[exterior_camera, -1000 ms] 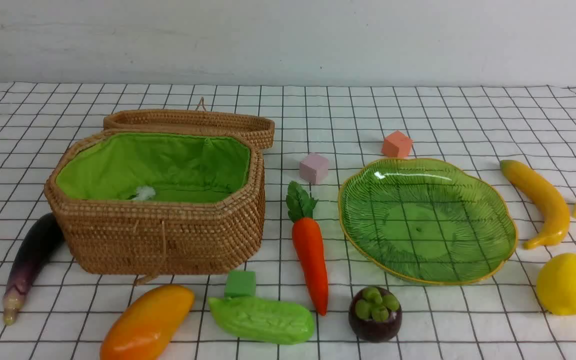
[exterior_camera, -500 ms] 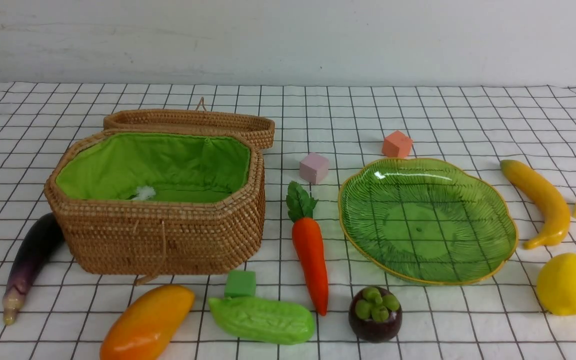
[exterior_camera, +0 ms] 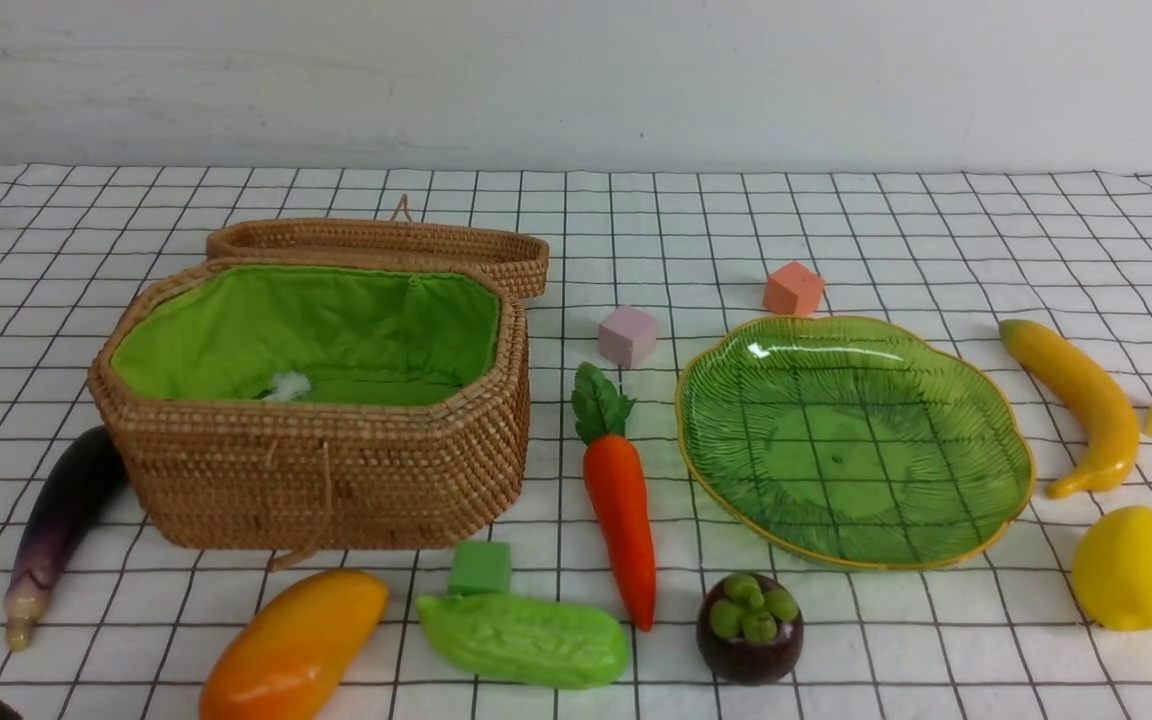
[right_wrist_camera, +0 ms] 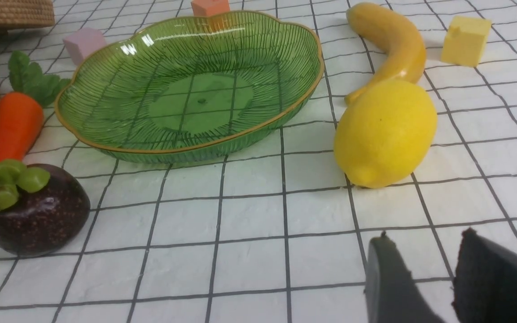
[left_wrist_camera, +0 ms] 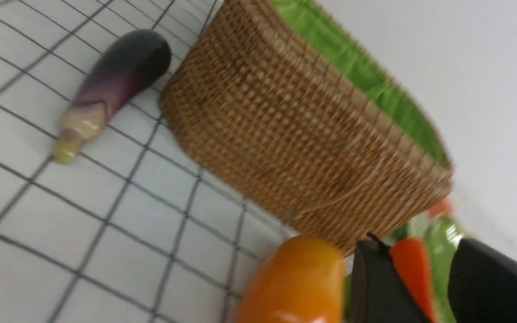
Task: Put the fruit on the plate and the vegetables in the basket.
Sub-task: Use the left arm to grab an eggplant and put it into the left basket
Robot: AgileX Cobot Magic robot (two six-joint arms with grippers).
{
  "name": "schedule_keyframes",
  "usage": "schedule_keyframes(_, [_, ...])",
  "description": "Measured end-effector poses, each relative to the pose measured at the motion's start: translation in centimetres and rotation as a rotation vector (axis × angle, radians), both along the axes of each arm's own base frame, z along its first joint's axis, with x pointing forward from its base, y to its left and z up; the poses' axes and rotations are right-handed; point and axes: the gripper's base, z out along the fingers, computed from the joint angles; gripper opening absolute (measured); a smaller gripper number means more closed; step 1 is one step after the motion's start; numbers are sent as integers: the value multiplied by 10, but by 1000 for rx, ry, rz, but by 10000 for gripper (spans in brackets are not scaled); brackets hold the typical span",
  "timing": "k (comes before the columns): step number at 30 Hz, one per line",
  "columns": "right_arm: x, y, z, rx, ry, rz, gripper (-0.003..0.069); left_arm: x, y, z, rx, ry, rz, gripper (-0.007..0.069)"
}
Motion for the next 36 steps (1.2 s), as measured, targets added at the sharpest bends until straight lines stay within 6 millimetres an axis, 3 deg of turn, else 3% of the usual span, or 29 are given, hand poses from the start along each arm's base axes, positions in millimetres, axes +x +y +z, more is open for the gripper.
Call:
schedule_keyframes(5, [0,0,0,0,0,0,242,0,8,15,-172,-152,90,234])
schedule_keyframes(8, [0,0,0,0,0,0,242,-2,6,28,-174,-157,62,190])
schedule_keyframes(11, [0,0,0,0,0,0,242,1,0,56,-46,-109,-2,78])
schedule_keyframes(12, [0,0,0,0,0,0,242,10,-4,74,69,-31,-46,6])
schedule_keyframes(13, [0,0,0,0,0,0,242,9,-4,77,82,-35,-51,0])
schedule_keyframes(15, [0,0,0,0,0,0,242,30,-9,98,219,112,-126,-13])
schedule_keyframes(18, [0,0,0,0,0,0,242,52,-13,115,319,281,-214,-13])
schedule_keyframes(20, [0,0,0,0,0,0,242,75,-15,118,373,485,-305,-13])
schedule_keyframes(22, [0,0,0,0,0,0,242,89,-16,121,396,580,-345,-13])
schedule_keyframes(28, [0,0,1,4,-15,-1,242,108,-17,122,404,676,-392,-13])
schedule_keyframes(30, [1,2,2,97,-37,-8,242,108,-17,123,407,685,-401,-13])
schedule_keyframes(32, [2,5,9,336,-89,-27,242,105,-18,124,408,709,-419,-13])
schedule_keyframes(36, [4,4,23,536,-222,-39,239,103,-18,125,421,734,-441,-13])
